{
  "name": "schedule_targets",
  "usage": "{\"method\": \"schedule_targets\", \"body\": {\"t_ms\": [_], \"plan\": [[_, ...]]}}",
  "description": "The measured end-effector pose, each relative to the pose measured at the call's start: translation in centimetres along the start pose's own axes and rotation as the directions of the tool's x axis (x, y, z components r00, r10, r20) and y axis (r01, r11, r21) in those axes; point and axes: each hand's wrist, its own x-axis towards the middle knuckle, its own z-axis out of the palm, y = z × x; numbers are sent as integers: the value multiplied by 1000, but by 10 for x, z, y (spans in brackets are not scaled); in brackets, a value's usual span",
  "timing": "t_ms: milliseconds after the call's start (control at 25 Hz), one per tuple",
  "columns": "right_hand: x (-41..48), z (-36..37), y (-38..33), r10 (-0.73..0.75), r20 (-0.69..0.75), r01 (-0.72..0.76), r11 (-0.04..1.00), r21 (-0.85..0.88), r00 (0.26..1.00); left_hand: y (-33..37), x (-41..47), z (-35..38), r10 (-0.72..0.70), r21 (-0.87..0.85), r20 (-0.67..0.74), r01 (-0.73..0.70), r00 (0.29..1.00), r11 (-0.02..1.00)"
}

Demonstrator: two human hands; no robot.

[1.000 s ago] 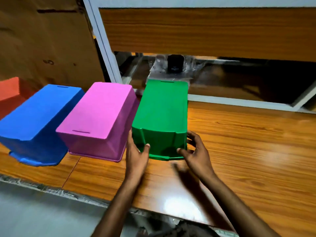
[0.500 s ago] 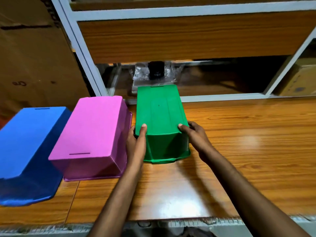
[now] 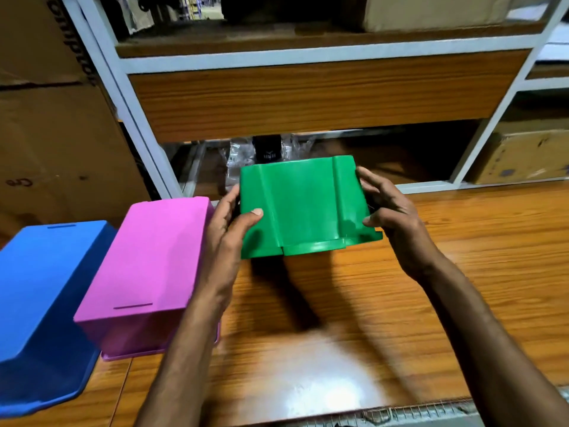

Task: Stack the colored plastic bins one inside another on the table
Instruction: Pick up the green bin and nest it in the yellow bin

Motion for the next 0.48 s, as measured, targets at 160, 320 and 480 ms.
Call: {"method": "schedule_targets", "body": {"t_ms": [160,320,480], "plan": [[-3,-17,-23,-7,130,22,993,-119,992,14,9,3,38,15,125,-41,991,999],[-7,-33,-35,31,176,5,979,-202,984,13,14,-7,21,38,293,-33,956,999],[3,-33,-26,-50,-40,42,983,-181,998,-13,17,-14,-1,98,312,-31,950,995]]}}
